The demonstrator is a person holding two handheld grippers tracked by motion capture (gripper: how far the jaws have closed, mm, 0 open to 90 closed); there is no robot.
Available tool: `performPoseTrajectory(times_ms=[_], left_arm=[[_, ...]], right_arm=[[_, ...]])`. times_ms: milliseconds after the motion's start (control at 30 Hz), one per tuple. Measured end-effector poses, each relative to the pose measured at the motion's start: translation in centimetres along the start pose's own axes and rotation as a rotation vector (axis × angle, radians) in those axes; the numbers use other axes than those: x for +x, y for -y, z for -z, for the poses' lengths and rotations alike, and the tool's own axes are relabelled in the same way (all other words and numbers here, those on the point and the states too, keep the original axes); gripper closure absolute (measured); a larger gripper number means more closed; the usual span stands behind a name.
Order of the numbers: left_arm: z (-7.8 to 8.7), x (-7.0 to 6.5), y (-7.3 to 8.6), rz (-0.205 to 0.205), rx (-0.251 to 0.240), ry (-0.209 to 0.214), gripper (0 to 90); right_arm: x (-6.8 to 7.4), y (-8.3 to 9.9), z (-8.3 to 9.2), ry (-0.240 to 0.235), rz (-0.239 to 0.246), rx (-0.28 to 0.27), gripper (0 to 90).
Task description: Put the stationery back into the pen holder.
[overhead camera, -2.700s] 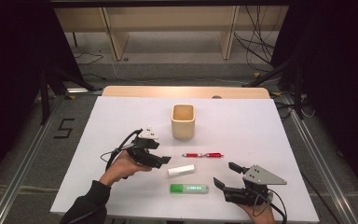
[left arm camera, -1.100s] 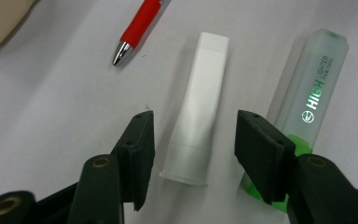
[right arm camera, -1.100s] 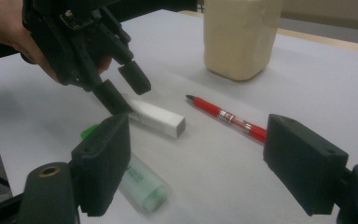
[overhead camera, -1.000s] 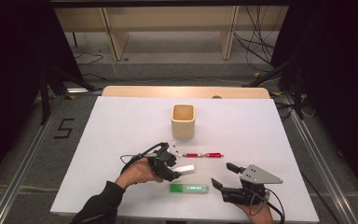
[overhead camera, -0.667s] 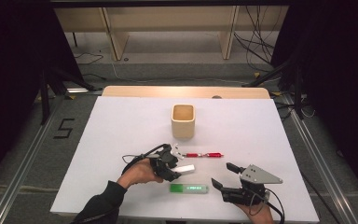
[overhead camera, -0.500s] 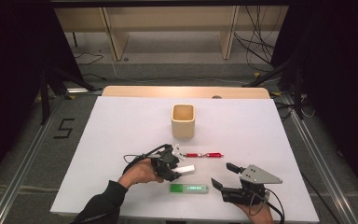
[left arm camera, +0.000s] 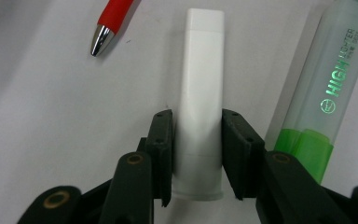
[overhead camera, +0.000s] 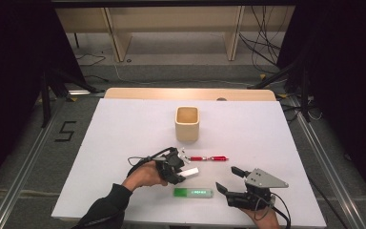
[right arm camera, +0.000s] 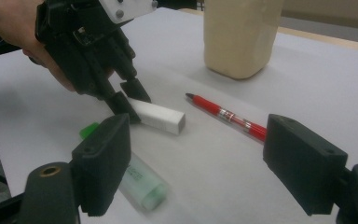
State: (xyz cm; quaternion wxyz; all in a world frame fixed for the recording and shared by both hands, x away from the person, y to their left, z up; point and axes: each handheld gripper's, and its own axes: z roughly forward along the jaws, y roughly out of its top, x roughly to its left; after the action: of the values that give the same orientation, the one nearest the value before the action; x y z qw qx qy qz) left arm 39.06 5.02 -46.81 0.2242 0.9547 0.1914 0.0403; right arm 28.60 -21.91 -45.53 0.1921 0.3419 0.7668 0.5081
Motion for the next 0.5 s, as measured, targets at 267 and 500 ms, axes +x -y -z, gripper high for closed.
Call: performPoseTrajectory(times_ms=[267,500], left_arm=[[0.11,0.19,0.10,0.005,-0.018,0.007,67.1],[0.91,0.57,0.18,0.031,-0.043,0.015,67.2]], right_arm=[[0.13,-0.06,-0.14,-0.003,0.003,0.000,24.2],[0.02,-0.08,-0.03,0.001,0.003,-0.002,24.4]])
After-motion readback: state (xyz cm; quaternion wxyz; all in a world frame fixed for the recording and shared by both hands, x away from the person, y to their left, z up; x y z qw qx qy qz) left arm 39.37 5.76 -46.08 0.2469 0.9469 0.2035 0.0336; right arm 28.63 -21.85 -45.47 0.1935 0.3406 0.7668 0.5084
